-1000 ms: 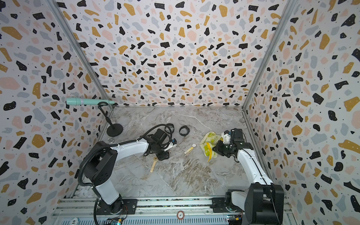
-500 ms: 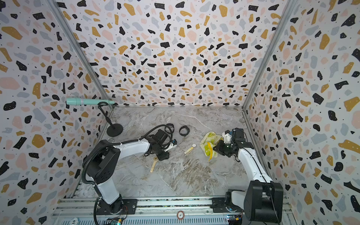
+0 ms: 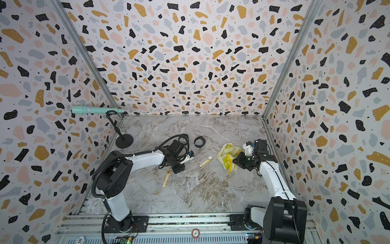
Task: Wipe the watch dial
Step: Pick up the watch at the center of the board.
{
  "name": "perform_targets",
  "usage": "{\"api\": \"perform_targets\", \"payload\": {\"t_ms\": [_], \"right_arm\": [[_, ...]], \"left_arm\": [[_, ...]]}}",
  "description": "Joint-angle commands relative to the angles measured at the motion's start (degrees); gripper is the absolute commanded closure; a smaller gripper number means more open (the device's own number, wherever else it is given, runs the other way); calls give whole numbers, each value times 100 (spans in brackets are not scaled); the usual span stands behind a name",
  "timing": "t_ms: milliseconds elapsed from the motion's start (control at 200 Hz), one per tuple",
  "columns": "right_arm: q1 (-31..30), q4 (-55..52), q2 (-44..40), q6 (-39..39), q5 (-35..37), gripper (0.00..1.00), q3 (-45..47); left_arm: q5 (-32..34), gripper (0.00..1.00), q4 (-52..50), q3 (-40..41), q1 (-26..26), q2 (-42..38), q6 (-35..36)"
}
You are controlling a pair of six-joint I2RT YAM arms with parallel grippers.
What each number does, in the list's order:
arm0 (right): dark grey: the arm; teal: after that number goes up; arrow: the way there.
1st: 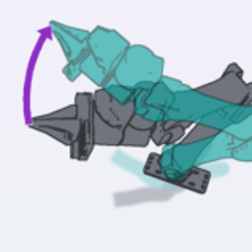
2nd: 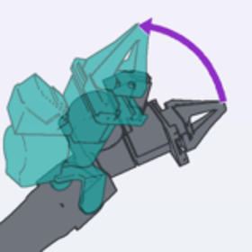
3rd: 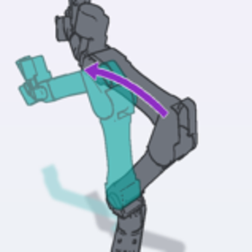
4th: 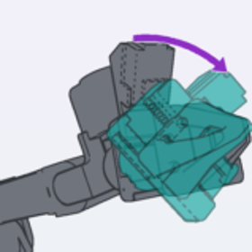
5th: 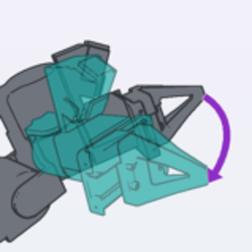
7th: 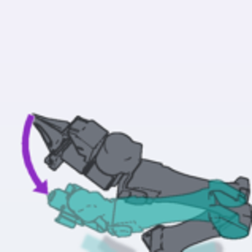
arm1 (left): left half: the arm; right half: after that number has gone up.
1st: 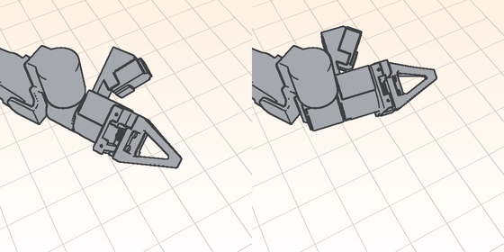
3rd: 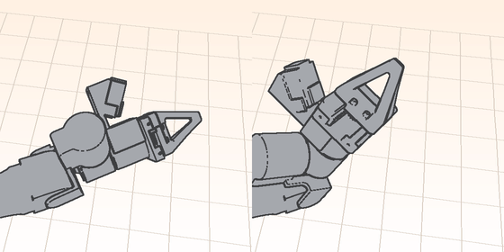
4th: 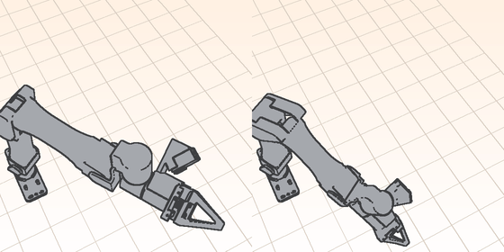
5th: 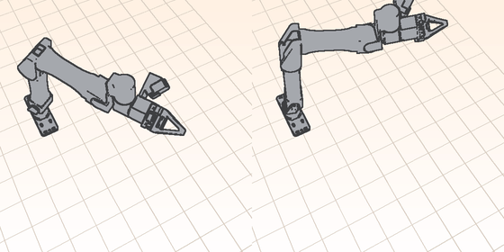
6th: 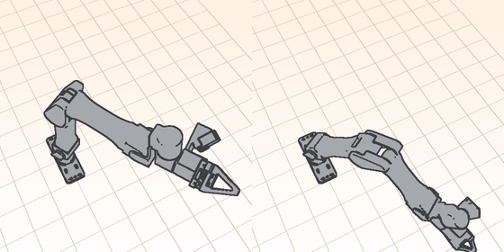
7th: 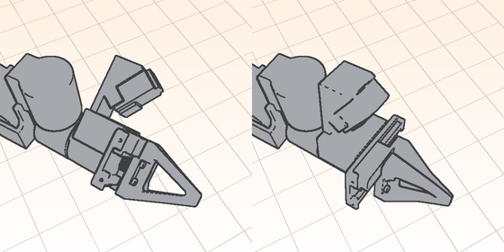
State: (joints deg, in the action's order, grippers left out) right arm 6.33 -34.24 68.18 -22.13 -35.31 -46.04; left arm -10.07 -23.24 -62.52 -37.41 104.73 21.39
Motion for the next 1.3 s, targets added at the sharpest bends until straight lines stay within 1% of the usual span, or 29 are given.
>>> {"api": "perform_targets", "payload": {"t_ms": [0,95,165,245,295,340,511,631,736,791,826,846,936,1046,1166,1212,1297], "right_arm": [[62,-129,-217,104,-96,100,-83],[100,-131,-248,109,-138,100,-38],[122,-118,-286,114,-156,100,-15],[154,-109,-320,117,-200,100,16],[169,-112,-338,122,-211,100,50],[172,-110,-353,132,-234,100,78],[220,-157,-423,172,-281,100,105],[271,-281,-516,249,-275,100,102],[355,-422,-598,355,-278,100,111],[402,-472,-658,382,-284,100,135],[432,-507,-675,412,-298,100,144],[443,-526,-696,411,-300,100,148],[491,-557,-774,436,-334,100,174],[517,-544,-845,416,-405,100,238],[517,-499,-919,383,-502,100,315],[513,-493,-945,379,-582,100,306],[517,-500,-1001,372,-676,100,235]], "left_arm": [[-96,81,-311,-47,-87,42,-100],[-89,79,-424,-41,-91,-30,-265],[-20,74,-492,27,-107,-119,-340],[83,70,-495,129,-109,-236,-410],[113,66,-505,155,-107,-297,-437],[137,64,-513,161,-103,-337,-469],[239,64,-482,226,-108,-292,-445],[178,65,-307,286,-107,-219,-372],[115,68,-300,229,-107,-115,-283],[94,70,-273,222,-117,-106,-238],[89,75,-268,223,-118,-110,-219],[77,81,-275,220,-116,-110,-210],[52,100,-288,253,-133,-164,-164],[66,100,-229,338,-159,-340,-126],[51,100,-43,418,-188,-762,-79],[-63,100,57,428,-196,-988,-73],[-545,100,358,405,-205,-1458,-67]]}}
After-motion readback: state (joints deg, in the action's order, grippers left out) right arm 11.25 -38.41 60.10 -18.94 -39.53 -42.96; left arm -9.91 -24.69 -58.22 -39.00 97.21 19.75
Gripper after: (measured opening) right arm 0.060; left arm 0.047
